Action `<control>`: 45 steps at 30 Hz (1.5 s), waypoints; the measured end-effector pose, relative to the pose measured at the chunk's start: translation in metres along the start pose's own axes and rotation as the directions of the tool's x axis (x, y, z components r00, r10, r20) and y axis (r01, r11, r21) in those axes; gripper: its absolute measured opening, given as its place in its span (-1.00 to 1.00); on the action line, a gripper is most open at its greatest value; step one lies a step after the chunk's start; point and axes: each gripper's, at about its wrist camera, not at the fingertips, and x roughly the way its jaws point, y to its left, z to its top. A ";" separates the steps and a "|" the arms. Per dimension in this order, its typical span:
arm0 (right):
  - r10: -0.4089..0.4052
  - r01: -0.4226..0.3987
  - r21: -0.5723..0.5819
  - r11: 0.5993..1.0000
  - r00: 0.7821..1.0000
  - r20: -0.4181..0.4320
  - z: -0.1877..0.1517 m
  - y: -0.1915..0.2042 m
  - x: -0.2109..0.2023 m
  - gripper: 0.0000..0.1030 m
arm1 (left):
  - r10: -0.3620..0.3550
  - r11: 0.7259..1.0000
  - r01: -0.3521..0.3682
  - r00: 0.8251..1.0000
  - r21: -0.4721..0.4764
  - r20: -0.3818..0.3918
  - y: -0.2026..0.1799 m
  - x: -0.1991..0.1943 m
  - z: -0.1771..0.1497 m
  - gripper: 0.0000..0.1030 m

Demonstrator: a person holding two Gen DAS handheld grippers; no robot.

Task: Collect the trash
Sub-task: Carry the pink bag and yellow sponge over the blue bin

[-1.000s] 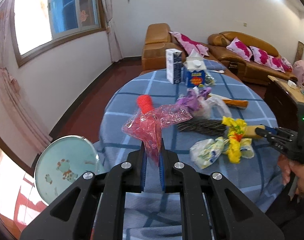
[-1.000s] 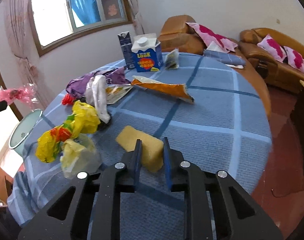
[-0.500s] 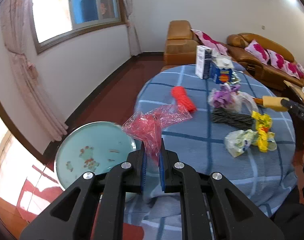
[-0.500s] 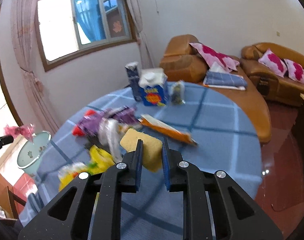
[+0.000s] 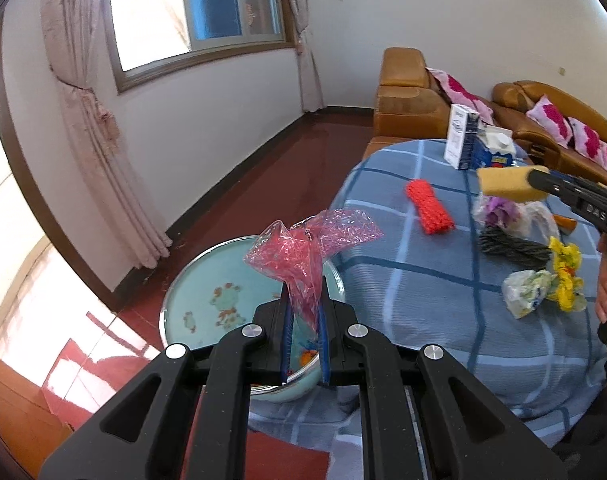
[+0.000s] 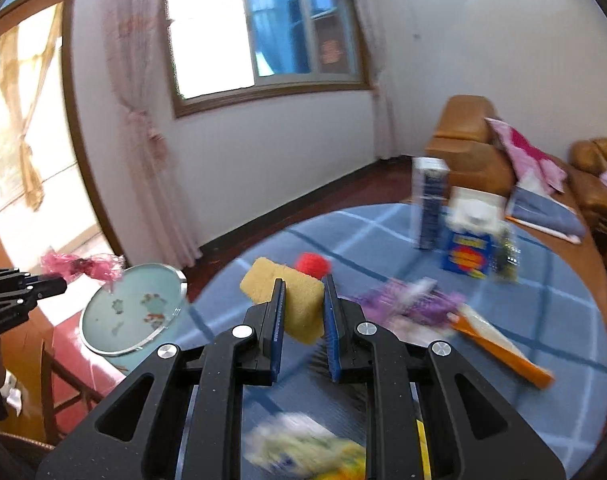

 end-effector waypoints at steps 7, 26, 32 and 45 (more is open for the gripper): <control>0.076 -0.079 -0.084 0.993 0.996 -0.044 0.009 0.054 0.053 -0.64 | 0.038 0.998 -0.037 0.999 -0.052 0.019 0.025 -0.007 0.000 -0.80; 0.177 -0.189 -0.245 0.951 0.982 -0.068 0.005 0.131 0.112 -0.64 | 0.165 0.980 -0.160 0.986 -0.119 0.026 0.056 -0.001 -0.012 -0.80; 0.190 -0.201 -0.277 0.940 0.980 -0.068 0.004 0.143 0.116 -0.64 | 0.165 0.979 -0.162 0.986 -0.125 0.017 0.058 0.003 -0.013 -0.80; 0.197 -0.209 -0.299 0.931 0.978 -0.069 0.001 0.152 0.117 -0.64 | 0.163 0.979 -0.160 0.986 -0.129 0.014 0.059 0.003 -0.013 -0.80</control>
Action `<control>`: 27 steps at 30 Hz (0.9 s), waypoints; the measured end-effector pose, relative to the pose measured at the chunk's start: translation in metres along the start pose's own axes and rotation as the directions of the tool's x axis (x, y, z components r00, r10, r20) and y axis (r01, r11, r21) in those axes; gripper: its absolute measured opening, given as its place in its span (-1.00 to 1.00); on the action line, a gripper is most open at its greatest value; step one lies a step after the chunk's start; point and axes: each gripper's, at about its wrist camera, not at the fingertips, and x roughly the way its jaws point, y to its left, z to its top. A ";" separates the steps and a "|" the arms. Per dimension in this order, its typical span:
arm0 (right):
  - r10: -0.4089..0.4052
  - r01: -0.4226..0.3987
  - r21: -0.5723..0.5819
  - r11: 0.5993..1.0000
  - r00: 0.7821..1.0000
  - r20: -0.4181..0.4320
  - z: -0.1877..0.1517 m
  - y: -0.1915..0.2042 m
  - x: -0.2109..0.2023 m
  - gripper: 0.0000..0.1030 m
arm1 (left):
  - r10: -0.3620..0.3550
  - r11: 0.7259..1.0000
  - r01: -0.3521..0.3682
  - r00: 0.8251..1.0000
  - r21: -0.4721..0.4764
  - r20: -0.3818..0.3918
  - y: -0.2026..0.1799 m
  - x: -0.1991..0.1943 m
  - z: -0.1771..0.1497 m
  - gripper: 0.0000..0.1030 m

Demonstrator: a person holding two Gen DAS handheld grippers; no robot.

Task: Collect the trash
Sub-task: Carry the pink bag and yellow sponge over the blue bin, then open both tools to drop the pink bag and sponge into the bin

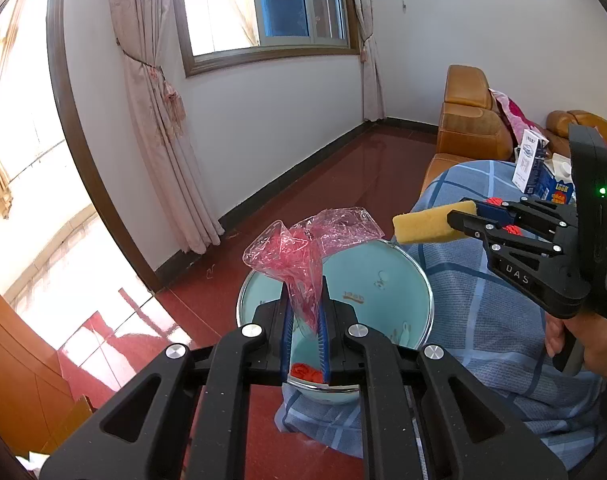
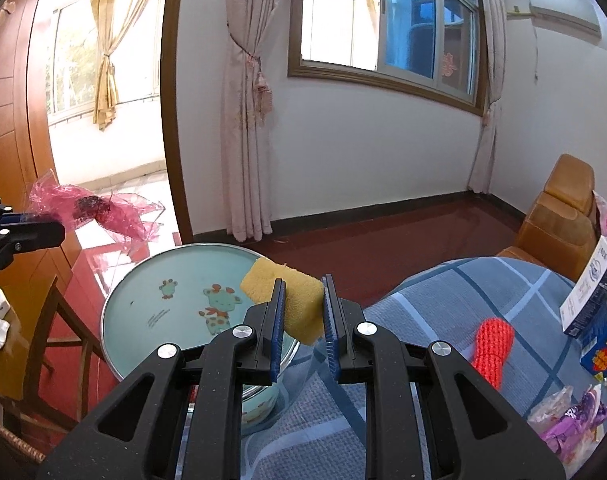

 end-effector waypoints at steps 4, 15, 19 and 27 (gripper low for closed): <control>-0.001 0.001 -0.003 1.000 1.000 -0.002 0.000 0.000 0.000 -0.64 | 0.001 1.000 -0.001 1.000 0.000 0.001 0.000 0.000 0.000 -0.80; -0.001 0.001 -0.010 1.000 1.000 -0.004 -0.001 0.000 0.000 -0.64 | -0.007 1.000 0.007 1.000 -0.001 -0.010 -0.002 0.002 -0.002 -0.80; -0.001 0.001 -0.011 1.000 1.000 -0.004 -0.001 0.001 0.001 -0.64 | -0.008 1.000 0.008 1.000 0.000 -0.010 -0.001 0.003 -0.002 -0.80; -0.004 0.004 -0.022 1.000 1.000 -0.008 -0.003 0.003 0.001 -0.64 | -0.008 1.000 0.008 1.000 -0.003 -0.011 0.000 0.003 -0.003 -0.80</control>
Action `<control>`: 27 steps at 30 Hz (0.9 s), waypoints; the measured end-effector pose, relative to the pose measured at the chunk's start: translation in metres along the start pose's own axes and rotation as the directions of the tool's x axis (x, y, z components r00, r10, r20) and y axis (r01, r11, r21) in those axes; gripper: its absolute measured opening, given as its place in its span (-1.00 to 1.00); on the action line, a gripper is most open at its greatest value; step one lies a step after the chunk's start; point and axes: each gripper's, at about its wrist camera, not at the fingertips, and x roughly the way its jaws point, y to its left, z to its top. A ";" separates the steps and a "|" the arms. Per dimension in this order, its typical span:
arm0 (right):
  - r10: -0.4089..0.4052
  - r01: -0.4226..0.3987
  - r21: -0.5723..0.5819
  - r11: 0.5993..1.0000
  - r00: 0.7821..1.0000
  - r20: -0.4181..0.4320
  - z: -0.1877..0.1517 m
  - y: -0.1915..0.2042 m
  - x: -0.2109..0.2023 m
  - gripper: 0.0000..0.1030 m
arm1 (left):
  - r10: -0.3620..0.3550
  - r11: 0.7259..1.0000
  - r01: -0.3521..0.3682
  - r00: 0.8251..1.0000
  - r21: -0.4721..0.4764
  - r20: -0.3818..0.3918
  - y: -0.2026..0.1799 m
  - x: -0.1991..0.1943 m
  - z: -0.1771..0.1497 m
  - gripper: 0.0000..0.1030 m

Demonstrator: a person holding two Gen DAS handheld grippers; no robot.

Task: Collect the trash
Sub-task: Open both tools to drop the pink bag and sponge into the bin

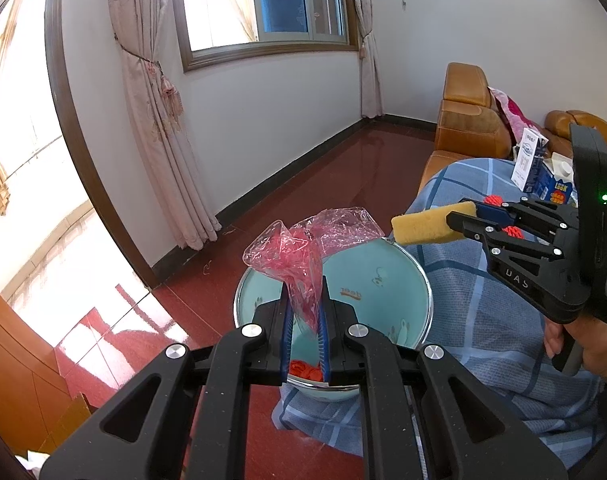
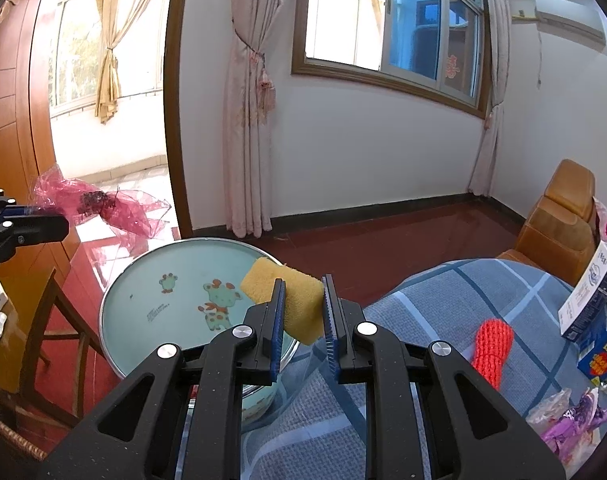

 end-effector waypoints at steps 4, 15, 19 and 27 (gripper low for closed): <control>-0.010 0.010 -0.017 1.000 1.000 -0.001 -0.001 0.002 0.000 -0.64 | 0.001 1.000 -0.001 1.000 0.002 0.001 -0.001 0.000 0.000 -0.80; -0.002 0.001 -0.056 0.998 1.000 -0.020 -0.002 0.010 0.005 -0.05 | 0.011 1.000 -0.011 1.000 -0.009 -0.006 -0.002 0.002 -0.002 -0.25; -0.011 0.010 -0.076 0.997 1.000 -0.023 -0.004 0.014 0.005 0.01 | 0.014 1.000 -0.014 1.000 -0.016 -0.004 -0.002 0.003 -0.002 -0.01; -0.170 0.168 -0.040 0.985 0.985 -0.035 0.000 0.003 -0.019 0.18 | 0.008 1.000 -0.009 1.000 -0.019 -0.019 -0.004 0.007 -0.003 0.22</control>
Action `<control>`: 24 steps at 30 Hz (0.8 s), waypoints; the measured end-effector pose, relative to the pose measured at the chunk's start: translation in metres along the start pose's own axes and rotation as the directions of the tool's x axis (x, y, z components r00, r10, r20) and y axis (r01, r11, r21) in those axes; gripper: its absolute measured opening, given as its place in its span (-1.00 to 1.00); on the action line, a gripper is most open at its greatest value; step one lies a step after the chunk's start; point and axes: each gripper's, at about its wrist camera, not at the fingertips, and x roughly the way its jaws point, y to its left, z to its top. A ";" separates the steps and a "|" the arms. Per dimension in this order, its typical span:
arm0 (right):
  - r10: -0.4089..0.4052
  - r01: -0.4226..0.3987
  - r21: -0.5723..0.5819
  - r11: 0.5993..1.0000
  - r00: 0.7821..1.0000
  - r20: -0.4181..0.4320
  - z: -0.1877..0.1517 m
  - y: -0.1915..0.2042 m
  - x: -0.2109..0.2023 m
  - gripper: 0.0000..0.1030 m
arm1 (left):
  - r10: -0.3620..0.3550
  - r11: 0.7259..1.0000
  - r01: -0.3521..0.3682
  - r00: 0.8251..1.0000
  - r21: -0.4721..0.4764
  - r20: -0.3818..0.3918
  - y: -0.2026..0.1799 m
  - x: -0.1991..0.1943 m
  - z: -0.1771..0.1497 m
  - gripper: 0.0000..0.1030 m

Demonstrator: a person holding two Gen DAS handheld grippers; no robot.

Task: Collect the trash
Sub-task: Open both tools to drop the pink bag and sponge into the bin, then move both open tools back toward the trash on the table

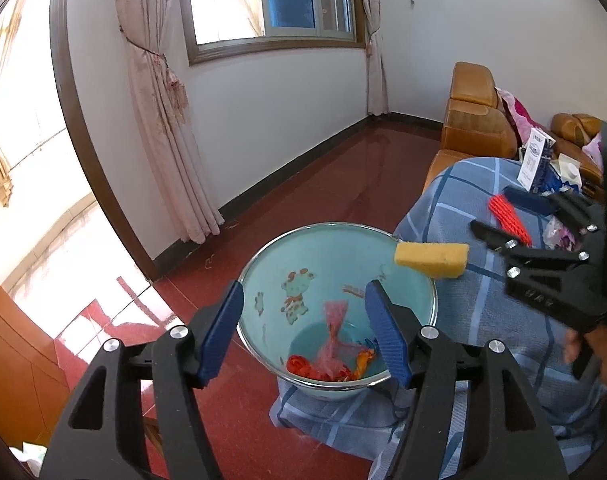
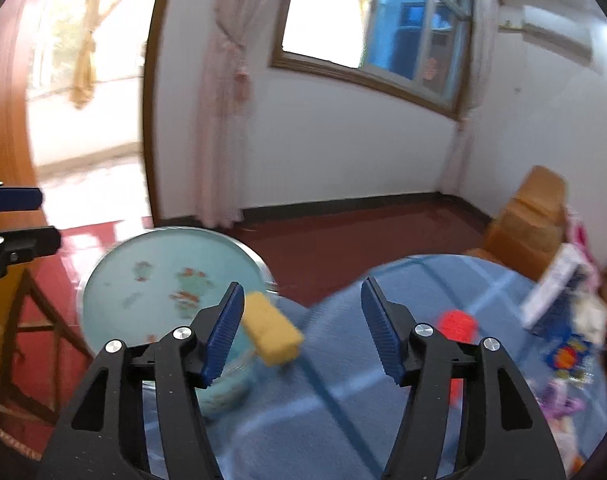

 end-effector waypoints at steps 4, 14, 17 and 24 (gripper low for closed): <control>-0.055 0.055 0.025 0.998 0.998 -0.008 -0.006 -0.021 -0.034 0.20 | -0.033 0.999 0.034 0.999 0.016 -0.013 -0.011 0.001 -0.001 0.22; -0.356 0.367 0.289 0.884 0.930 -0.093 -0.099 -0.160 -0.156 0.39 | -0.179 0.966 0.187 0.982 0.177 -0.058 -0.112 -0.002 -0.016 0.24; -0.422 0.447 0.352 0.822 0.894 -0.149 -0.138 -0.195 -0.177 0.39 | -0.233 0.943 0.244 0.969 0.224 -0.077 -0.150 -0.004 -0.021 0.24; -0.468 0.514 0.472 0.716 0.856 -0.221 -0.208 -0.232 -0.206 0.40 | -0.320 0.896 0.341 0.940 0.283 -0.119 -0.222 -0.010 -0.031 0.24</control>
